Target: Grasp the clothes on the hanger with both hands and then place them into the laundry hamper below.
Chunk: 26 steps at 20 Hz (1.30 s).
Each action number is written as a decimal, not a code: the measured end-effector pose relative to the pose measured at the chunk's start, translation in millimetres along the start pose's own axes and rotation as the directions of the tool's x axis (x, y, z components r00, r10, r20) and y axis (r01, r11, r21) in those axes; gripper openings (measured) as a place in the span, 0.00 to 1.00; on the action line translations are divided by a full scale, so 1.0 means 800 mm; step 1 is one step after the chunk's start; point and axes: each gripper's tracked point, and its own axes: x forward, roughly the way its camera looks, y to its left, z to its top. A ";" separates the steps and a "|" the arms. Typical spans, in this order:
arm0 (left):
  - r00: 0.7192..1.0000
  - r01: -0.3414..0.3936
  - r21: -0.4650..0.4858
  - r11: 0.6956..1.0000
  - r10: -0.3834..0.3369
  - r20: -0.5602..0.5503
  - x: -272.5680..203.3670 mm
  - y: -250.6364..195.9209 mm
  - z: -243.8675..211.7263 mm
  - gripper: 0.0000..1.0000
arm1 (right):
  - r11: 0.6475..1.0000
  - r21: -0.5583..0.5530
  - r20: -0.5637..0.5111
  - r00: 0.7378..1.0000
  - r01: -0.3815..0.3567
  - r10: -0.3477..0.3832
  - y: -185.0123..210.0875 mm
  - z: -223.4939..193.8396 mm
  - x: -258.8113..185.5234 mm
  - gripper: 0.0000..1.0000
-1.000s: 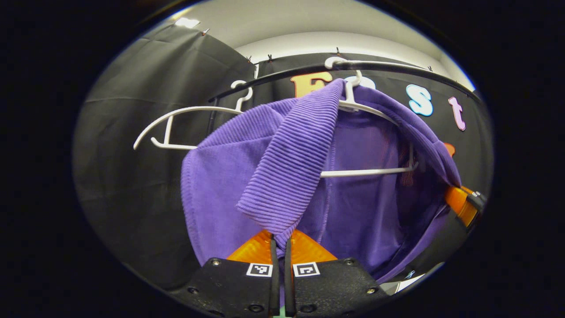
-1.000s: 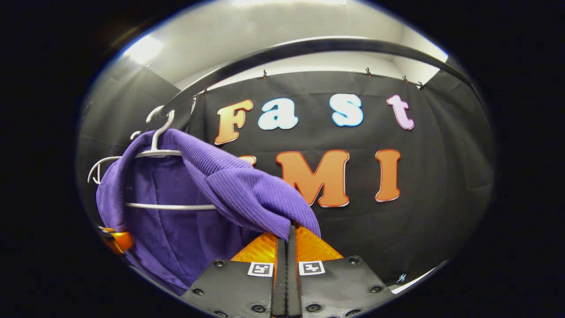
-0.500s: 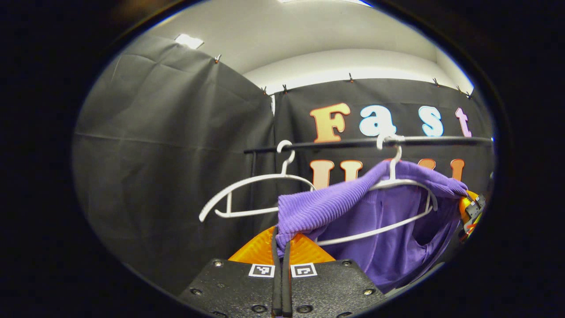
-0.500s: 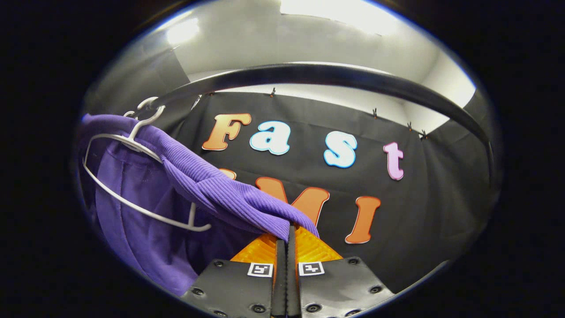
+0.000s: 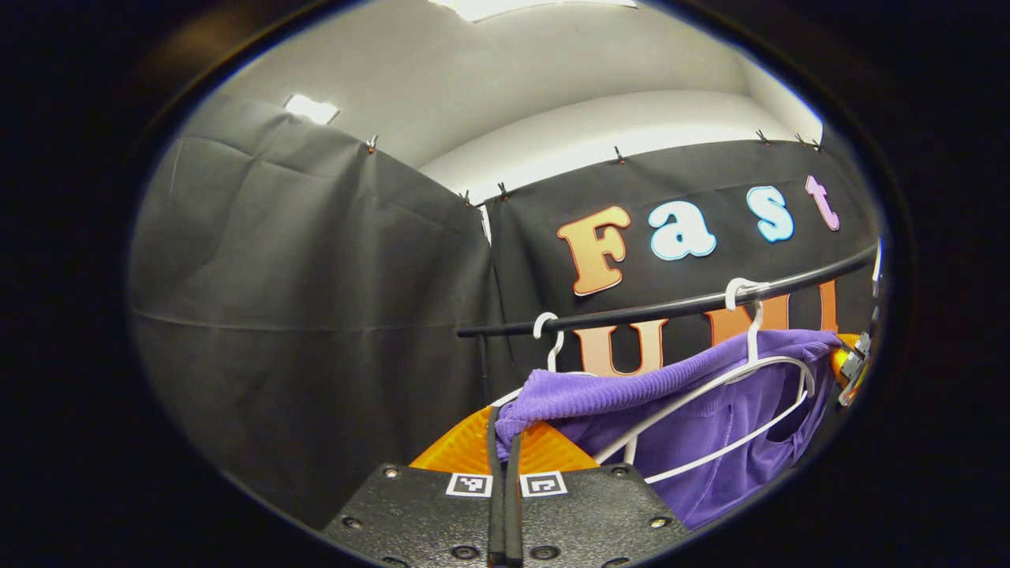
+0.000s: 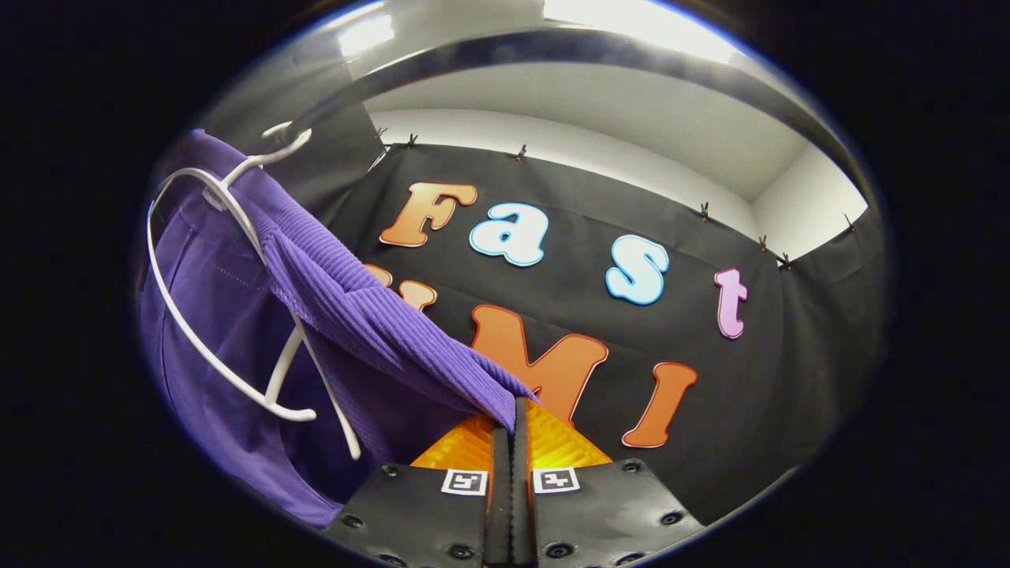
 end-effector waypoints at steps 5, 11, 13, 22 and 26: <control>0.996 0.014 -0.023 1.000 -0.016 -0.089 0.004 0.003 -0.054 0.01 | 0.998 0.005 -0.060 0.996 -0.060 0.060 0.042 -0.040 0.000 0.08; 0.976 0.004 -0.045 0.999 -0.013 -0.217 -0.019 0.012 -0.133 0.00 | 0.991 0.071 -0.197 0.972 -0.115 0.127 0.079 -0.128 -0.028 0.08; 0.971 0.025 -0.006 1.000 -0.026 -0.240 -0.034 0.002 -0.154 0.00 | 0.991 0.047 -0.227 0.964 -0.127 0.135 0.087 -0.152 -0.062 0.08; 0.900 0.216 -0.051 0.975 -0.219 -0.376 -0.090 -0.120 -0.248 0.00 | 0.961 0.205 -0.372 0.893 -0.187 0.253 0.142 -0.218 -0.160 0.08; 0.845 0.308 -0.117 0.944 -0.328 -0.423 -0.116 -0.195 -0.285 0.00 | 0.943 0.271 -0.418 0.858 -0.194 0.297 0.168 -0.244 -0.192 0.08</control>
